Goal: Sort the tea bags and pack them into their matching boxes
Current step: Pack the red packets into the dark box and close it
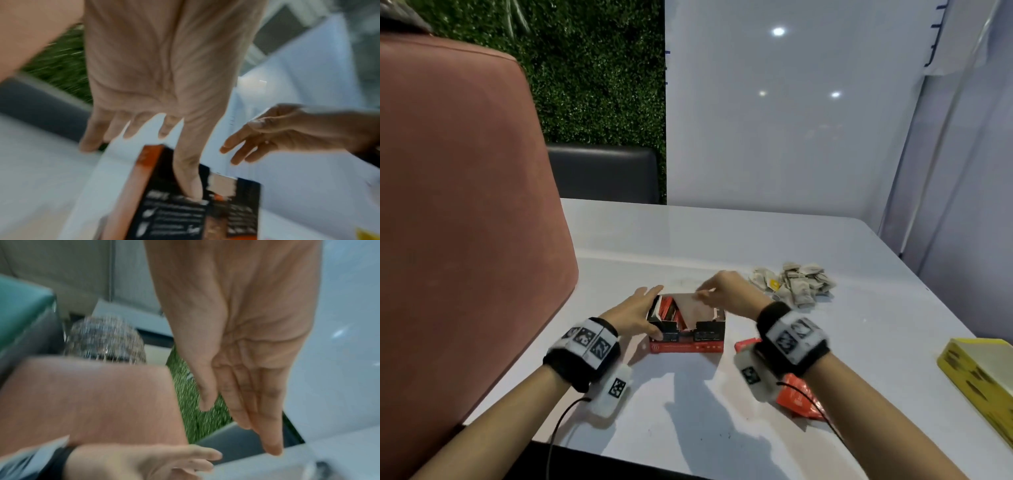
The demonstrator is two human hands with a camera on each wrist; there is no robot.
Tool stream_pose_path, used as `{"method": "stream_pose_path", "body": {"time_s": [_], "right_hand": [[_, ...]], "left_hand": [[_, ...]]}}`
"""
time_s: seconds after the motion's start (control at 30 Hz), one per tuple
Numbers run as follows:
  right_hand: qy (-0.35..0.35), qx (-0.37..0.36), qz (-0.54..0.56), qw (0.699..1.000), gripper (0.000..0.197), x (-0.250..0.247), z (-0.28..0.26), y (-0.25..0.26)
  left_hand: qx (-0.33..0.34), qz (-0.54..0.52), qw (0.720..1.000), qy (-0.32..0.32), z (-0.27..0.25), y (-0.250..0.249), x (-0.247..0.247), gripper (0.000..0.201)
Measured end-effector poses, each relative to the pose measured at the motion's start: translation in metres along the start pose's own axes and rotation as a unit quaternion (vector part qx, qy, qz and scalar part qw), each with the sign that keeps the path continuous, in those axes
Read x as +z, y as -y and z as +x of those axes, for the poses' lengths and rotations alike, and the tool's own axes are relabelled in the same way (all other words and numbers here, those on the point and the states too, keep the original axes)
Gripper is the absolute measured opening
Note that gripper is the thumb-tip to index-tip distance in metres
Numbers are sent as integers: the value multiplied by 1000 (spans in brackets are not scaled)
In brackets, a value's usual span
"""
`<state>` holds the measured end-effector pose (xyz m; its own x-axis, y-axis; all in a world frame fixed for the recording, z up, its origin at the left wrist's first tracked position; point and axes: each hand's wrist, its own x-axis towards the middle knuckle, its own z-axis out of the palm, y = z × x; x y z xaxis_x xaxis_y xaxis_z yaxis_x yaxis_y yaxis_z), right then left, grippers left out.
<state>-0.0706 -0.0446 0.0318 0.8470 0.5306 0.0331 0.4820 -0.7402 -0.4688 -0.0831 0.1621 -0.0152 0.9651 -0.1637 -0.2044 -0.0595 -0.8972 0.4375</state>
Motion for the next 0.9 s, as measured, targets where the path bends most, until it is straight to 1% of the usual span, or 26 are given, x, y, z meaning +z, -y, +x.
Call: {"method": "stream_pose_path", "body": {"time_s": [0.03, 0.07, 0.1, 0.13, 0.17, 0.2, 0.23, 0.27, 0.3, 0.33, 0.4, 0.47, 0.53, 0.6, 0.7, 0.77, 0.8, 0.9], "right_hand": [[-31, 9, 39, 999, 27, -10, -14, -13], [-47, 27, 52, 997, 24, -18, -26, -29], [-35, 56, 41, 997, 22, -25, -38, -45], [4, 93, 4, 996, 22, -28, -49, -59], [57, 133, -44, 989, 26, -29, -60, -70], [110, 170, -91, 975, 34, -27, -69, -79], [149, 195, -134, 960, 43, -24, -77, -86], [170, 208, -169, 948, 52, -19, -83, -92], [174, 211, -187, 944, 59, -13, -89, -96], [168, 214, -187, 944, 65, -6, -93, -100], [153, 226, -178, 945, 74, 6, -101, -102], [131, 234, -182, 946, 78, 16, -109, -101], [102, 243, -176, 948, 79, 23, -115, -102], [74, 256, -167, 949, 80, 25, -119, -105], [52, 272, -134, 952, 84, 25, -123, -108], [40, 275, -99, 955, 84, 23, -125, -110], [35, 274, -88, 957, 79, 21, -126, -111], [21, 275, -85, 957, 60, 15, -128, -114]], "left_hand": [[9, 20, 999, -34, -8, -11, 2, 97], [40, 37, 995, -82, -16, -25, 6, 91], [88, 50, 986, -134, -23, -42, 11, 80], [141, 48, 974, -170, -27, -60, 16, 66], [181, 38, 967, -173, -28, -79, 22, 49], [205, 33, 967, -146, -25, -97, 30, 34], [209, 52, 972, -98, -19, -114, 38, 27], [197, 83, 976, -43, -9, -129, 48, 26], [176, 120, 977, 4, 2, -141, 58, 27], [151, 154, 976, 34, 13, -152, 66, 30], [112, 190, 973, 62, 30, -166, 77, 43], [102, 223, 967, 72, 40, -175, 85, 56], [113, 261, 956, 70, 46, -177, 92, 61], [125, 293, 946, 63, 49, -176, 99, 58], [100, 292, 949, 60, 51, -177, 105, 51], [75, 287, 954, 43, 51, -179, 105, 55], [69, 284, 956, 36, 52, -180, 105, 60], [81, 283, 955, 28, 50, -181, 103, 68]]}}
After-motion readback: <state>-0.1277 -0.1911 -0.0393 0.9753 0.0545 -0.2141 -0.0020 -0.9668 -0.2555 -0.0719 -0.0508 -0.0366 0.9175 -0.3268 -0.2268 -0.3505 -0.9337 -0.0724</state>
